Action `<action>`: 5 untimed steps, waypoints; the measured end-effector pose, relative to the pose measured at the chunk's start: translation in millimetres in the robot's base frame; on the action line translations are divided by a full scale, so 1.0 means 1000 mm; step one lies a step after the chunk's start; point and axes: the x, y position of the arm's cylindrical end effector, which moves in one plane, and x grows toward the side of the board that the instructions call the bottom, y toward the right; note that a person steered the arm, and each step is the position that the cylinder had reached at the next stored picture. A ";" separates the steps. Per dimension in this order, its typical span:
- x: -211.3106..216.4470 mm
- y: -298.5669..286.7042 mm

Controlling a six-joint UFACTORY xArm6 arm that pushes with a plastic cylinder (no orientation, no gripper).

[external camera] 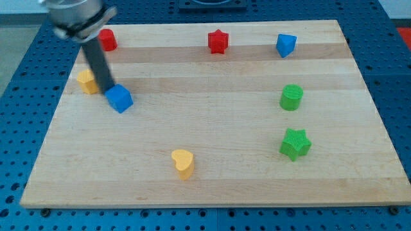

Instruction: Move the blue cube towards the bottom left

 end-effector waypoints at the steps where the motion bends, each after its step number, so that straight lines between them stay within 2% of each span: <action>1: 0.002 0.010; 2: -0.031 0.014; 3: -0.031 0.051; 5: 0.080 0.052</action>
